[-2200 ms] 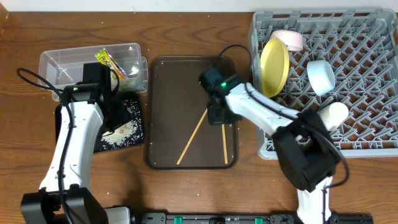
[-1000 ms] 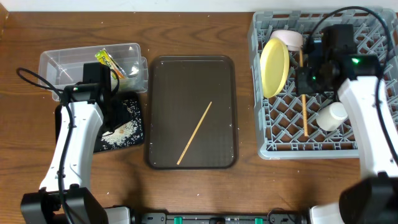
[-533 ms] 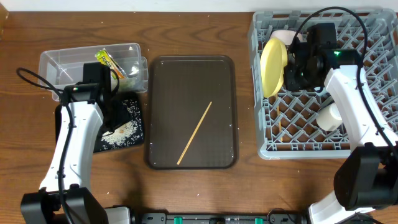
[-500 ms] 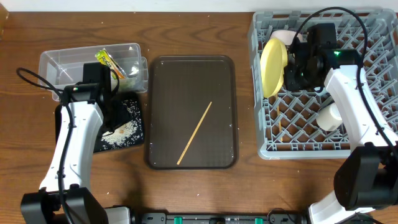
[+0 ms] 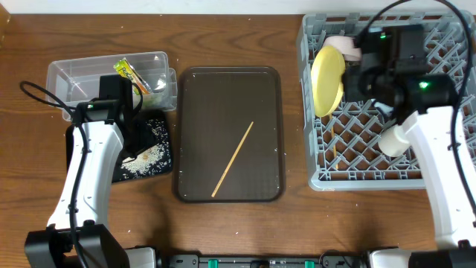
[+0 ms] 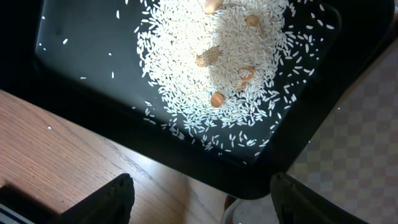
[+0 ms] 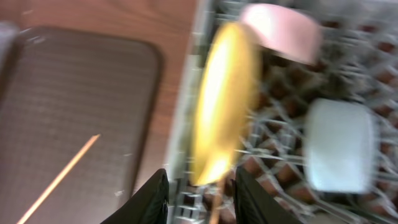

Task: Sort waste into correct bins and load items into the dishwasher rack
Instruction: 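Carry the chopstick with the right gripper and insert it into the rack, then return the right gripper to the tray and grasp the second chopstick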

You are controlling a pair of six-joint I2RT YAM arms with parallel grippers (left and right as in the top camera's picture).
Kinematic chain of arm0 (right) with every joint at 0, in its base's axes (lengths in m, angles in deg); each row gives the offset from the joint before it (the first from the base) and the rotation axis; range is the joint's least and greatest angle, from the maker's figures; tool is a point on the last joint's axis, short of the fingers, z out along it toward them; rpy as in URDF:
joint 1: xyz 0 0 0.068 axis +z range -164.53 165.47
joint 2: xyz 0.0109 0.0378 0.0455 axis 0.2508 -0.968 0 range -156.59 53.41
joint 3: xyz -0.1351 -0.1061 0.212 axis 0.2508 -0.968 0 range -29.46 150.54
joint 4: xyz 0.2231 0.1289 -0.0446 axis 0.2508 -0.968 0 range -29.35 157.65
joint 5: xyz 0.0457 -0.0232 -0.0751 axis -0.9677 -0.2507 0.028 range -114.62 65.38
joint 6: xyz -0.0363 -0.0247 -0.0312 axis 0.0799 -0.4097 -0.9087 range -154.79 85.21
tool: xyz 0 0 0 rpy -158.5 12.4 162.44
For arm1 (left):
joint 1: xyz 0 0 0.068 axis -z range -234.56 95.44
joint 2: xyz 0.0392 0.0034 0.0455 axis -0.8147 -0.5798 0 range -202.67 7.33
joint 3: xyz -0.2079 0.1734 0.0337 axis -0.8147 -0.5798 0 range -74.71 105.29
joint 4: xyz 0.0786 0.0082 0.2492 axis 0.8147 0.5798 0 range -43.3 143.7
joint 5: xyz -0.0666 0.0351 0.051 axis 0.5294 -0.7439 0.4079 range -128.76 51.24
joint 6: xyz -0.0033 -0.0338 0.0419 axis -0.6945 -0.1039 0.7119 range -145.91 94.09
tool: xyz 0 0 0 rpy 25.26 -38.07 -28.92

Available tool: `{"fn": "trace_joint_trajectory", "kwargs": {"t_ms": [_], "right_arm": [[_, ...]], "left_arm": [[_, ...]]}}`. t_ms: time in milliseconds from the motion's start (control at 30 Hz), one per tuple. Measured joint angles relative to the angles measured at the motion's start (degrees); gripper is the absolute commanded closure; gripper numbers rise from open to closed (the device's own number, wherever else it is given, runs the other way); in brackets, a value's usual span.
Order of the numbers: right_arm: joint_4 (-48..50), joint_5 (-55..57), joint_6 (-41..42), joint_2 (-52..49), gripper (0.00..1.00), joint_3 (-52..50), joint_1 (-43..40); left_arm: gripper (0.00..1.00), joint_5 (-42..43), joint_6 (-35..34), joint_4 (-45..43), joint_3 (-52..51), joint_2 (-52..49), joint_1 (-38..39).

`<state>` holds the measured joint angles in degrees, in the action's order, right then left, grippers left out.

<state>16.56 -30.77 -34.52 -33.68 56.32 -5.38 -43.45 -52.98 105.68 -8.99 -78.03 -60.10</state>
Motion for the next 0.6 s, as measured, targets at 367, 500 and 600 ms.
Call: {"fn": "trace_joint_trajectory", "kwargs": {"t_ms": [367,500,600], "right_arm": [[0.37,-1.86,13.44,-8.59,0.50,-0.02,17.90],[0.92,-2.08,20.02,-15.61,0.49,-0.04,23.28],[1.31,-2.14,23.96,-20.26,0.48,-0.09,26.62]], "left_arm": [[0.27,0.00,0.00,0.00,0.00,0.00,0.00],[0.27,0.00,0.00,0.00,0.00,0.00,0.00],[0.27,0.00,0.00,0.00,0.00,0.00,0.00]]}}
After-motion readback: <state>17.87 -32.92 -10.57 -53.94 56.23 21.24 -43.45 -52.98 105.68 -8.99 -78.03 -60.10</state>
